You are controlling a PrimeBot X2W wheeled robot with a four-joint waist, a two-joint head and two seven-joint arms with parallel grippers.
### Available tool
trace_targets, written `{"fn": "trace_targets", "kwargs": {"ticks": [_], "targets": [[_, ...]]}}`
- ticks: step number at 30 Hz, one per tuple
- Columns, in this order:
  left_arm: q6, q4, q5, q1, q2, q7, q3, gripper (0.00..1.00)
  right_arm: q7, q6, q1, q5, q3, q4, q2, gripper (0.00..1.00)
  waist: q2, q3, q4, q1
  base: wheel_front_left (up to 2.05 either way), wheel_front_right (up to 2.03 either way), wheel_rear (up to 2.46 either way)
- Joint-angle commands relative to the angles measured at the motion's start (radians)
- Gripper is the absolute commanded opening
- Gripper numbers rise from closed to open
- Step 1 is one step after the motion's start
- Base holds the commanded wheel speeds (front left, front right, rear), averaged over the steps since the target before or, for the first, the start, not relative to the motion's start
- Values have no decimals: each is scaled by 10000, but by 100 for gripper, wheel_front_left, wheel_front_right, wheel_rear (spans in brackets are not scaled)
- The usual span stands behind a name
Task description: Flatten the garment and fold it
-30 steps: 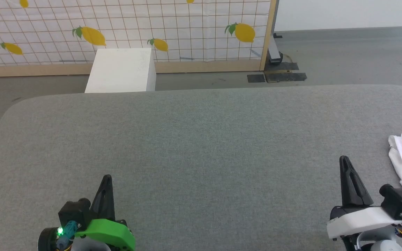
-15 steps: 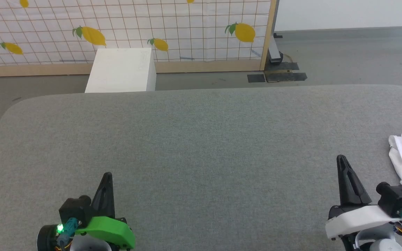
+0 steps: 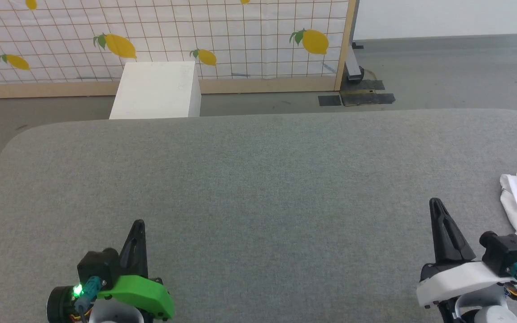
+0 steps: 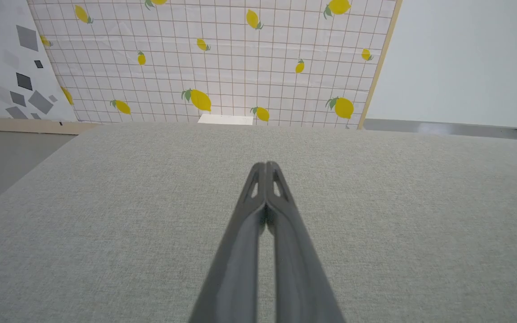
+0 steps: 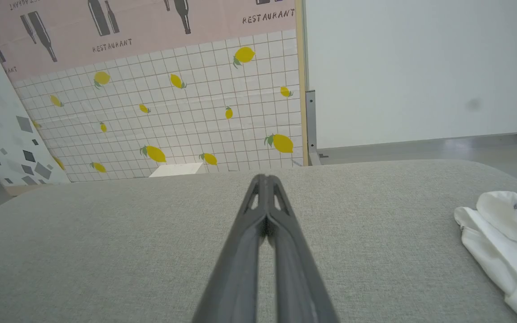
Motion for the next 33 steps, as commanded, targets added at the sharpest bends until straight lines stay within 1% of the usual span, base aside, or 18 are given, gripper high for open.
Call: {"fn": "trace_targets", "kwargs": {"ticks": [1,33], "targets": [[43,-81,131,9,-48,58,25,0,78,-4,27,-122,32,-89,0,0,0,0,1,0,0,0,0],[133,-634,580,18,-96,708,57,0,725,-8,51,-693,201,-530,1,0,0,10,14,0,0,0,0]]}}
